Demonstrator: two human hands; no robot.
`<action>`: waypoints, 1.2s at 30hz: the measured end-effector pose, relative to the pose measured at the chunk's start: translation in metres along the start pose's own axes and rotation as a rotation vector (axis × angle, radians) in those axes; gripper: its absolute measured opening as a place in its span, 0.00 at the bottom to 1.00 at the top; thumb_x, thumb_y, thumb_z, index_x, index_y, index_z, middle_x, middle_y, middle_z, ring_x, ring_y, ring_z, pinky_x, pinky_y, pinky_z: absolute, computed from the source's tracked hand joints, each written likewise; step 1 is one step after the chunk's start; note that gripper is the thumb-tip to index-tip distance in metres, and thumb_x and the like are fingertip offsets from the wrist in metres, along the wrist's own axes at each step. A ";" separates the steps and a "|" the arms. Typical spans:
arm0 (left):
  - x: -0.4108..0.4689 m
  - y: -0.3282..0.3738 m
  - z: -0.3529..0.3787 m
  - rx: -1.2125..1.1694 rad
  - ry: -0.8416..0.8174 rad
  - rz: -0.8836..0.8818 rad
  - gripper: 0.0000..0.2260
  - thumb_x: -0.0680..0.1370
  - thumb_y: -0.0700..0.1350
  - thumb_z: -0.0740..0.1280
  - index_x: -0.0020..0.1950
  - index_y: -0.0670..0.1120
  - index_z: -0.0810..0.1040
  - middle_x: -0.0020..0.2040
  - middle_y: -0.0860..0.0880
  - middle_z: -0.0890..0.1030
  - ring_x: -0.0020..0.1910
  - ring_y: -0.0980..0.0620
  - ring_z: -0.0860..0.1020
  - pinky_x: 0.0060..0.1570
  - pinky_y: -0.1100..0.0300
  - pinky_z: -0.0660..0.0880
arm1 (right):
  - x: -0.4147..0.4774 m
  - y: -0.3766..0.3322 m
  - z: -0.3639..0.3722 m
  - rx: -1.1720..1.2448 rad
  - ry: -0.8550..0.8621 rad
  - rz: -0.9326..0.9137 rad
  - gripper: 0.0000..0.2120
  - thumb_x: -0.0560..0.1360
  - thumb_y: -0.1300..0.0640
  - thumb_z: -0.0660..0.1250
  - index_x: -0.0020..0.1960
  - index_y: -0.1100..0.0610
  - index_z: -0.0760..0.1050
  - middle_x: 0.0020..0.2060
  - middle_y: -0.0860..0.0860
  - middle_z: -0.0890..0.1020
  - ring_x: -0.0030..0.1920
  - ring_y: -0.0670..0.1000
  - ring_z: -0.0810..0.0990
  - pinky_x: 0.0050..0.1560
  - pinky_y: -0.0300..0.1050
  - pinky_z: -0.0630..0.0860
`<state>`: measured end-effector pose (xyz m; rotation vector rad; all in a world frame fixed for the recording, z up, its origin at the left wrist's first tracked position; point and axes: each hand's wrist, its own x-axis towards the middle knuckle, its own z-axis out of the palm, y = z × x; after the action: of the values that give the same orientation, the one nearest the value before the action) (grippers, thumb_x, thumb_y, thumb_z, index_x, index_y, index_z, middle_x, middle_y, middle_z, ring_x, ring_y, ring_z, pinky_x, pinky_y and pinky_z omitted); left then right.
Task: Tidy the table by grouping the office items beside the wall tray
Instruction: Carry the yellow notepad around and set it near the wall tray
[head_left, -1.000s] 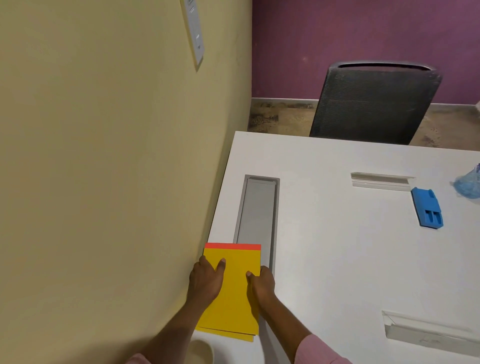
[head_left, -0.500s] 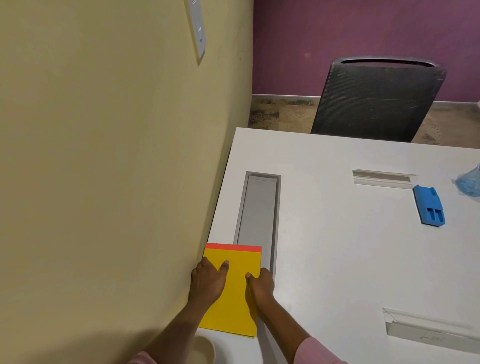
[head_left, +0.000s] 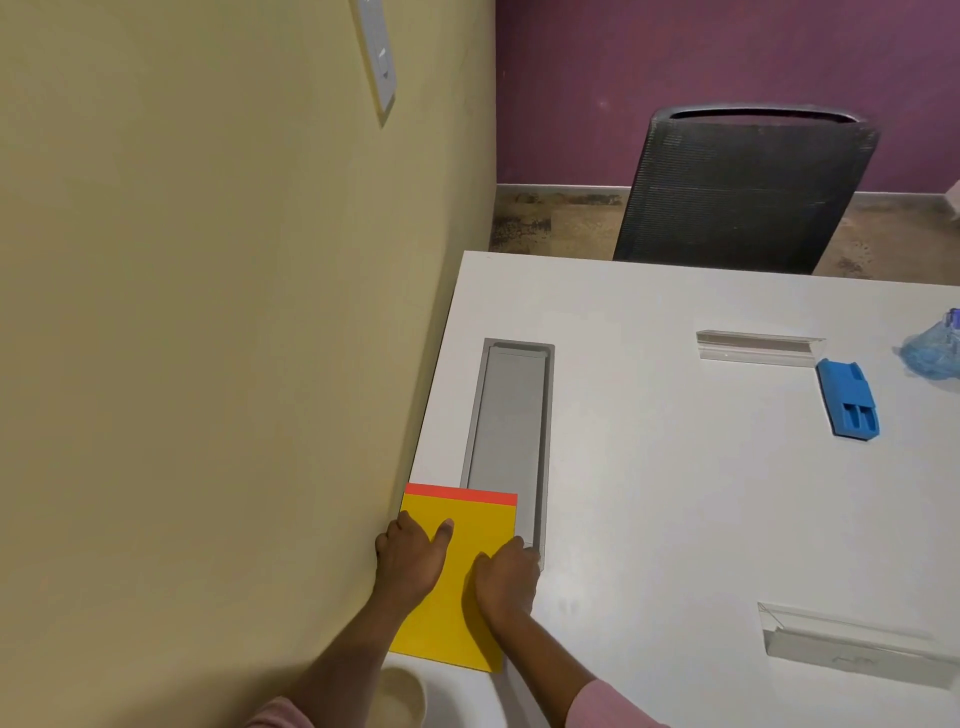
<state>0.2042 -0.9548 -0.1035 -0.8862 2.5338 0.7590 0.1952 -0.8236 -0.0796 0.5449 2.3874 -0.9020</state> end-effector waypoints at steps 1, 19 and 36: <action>0.000 0.000 0.000 -0.003 0.001 -0.003 0.37 0.78 0.65 0.55 0.74 0.37 0.57 0.71 0.39 0.68 0.69 0.38 0.66 0.66 0.46 0.64 | 0.000 0.000 0.000 -0.011 -0.006 -0.001 0.19 0.79 0.51 0.63 0.66 0.59 0.68 0.64 0.57 0.72 0.63 0.57 0.75 0.60 0.49 0.75; -0.011 0.010 -0.009 -0.078 -0.028 -0.006 0.38 0.79 0.61 0.58 0.76 0.36 0.50 0.77 0.39 0.58 0.75 0.38 0.58 0.72 0.45 0.59 | 0.004 0.009 -0.003 -0.162 -0.014 -0.128 0.24 0.79 0.49 0.62 0.70 0.59 0.64 0.64 0.57 0.72 0.63 0.56 0.73 0.63 0.48 0.73; -0.056 0.078 -0.012 0.079 0.061 0.289 0.34 0.79 0.61 0.59 0.76 0.40 0.56 0.76 0.40 0.62 0.75 0.39 0.61 0.72 0.45 0.61 | -0.005 0.030 -0.073 0.045 0.020 -0.317 0.31 0.78 0.43 0.62 0.75 0.54 0.59 0.71 0.53 0.69 0.70 0.57 0.68 0.69 0.54 0.66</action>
<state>0.1929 -0.8847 -0.0383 -0.5305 2.7611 0.7176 0.1909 -0.7528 -0.0445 0.1929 2.5195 -1.0896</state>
